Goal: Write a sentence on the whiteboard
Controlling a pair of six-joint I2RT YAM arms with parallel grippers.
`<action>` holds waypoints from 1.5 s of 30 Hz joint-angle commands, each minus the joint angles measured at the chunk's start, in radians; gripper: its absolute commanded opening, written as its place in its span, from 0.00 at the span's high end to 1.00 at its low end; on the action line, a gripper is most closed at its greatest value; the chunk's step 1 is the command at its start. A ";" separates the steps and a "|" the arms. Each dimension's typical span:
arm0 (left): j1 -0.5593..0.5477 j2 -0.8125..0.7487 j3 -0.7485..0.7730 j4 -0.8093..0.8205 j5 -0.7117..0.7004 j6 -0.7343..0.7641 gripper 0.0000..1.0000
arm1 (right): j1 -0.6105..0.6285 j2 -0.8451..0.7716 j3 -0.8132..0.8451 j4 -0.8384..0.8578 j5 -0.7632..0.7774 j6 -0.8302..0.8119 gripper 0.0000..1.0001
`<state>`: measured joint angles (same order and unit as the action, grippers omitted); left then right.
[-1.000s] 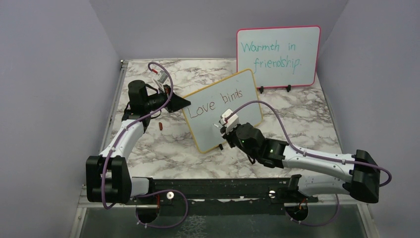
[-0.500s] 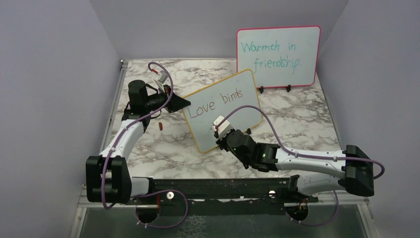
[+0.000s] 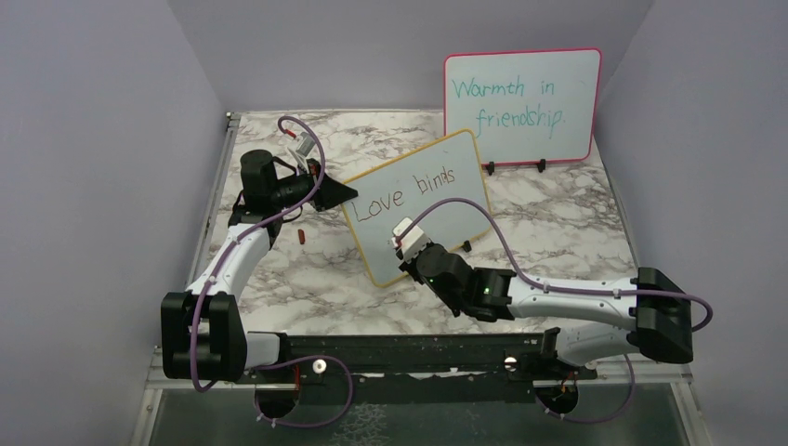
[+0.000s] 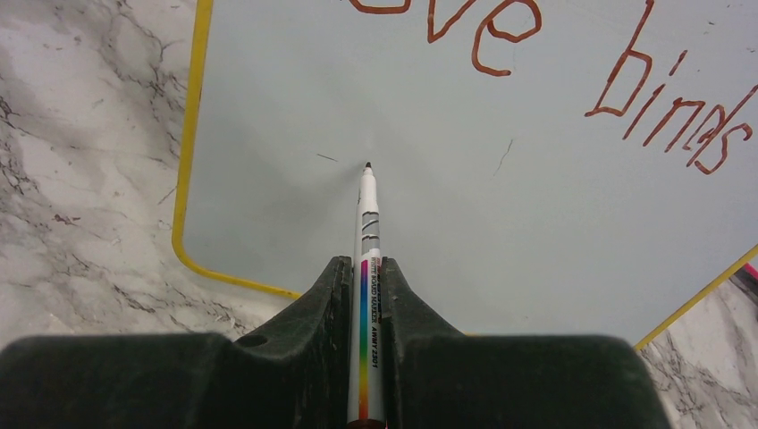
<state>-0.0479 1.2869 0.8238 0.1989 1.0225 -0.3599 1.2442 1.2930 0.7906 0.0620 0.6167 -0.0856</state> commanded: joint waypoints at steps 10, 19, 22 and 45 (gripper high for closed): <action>0.007 0.009 0.003 -0.087 -0.058 0.076 1.00 | 0.008 0.050 0.054 0.017 0.038 0.013 0.99; 0.006 0.012 0.005 -0.087 -0.059 0.078 1.00 | 0.008 0.049 0.058 -0.025 0.051 0.023 0.99; 0.007 0.011 0.005 -0.088 -0.059 0.079 1.00 | 0.008 0.043 0.058 -0.043 0.052 0.031 0.99; 0.007 0.010 0.008 -0.098 -0.062 0.085 1.00 | 0.008 0.016 0.036 -0.123 0.040 0.072 0.99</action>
<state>-0.0475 1.2869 0.8288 0.1841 1.0229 -0.3496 1.2491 1.3308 0.8177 -0.0246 0.6388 -0.0330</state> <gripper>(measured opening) 0.040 0.174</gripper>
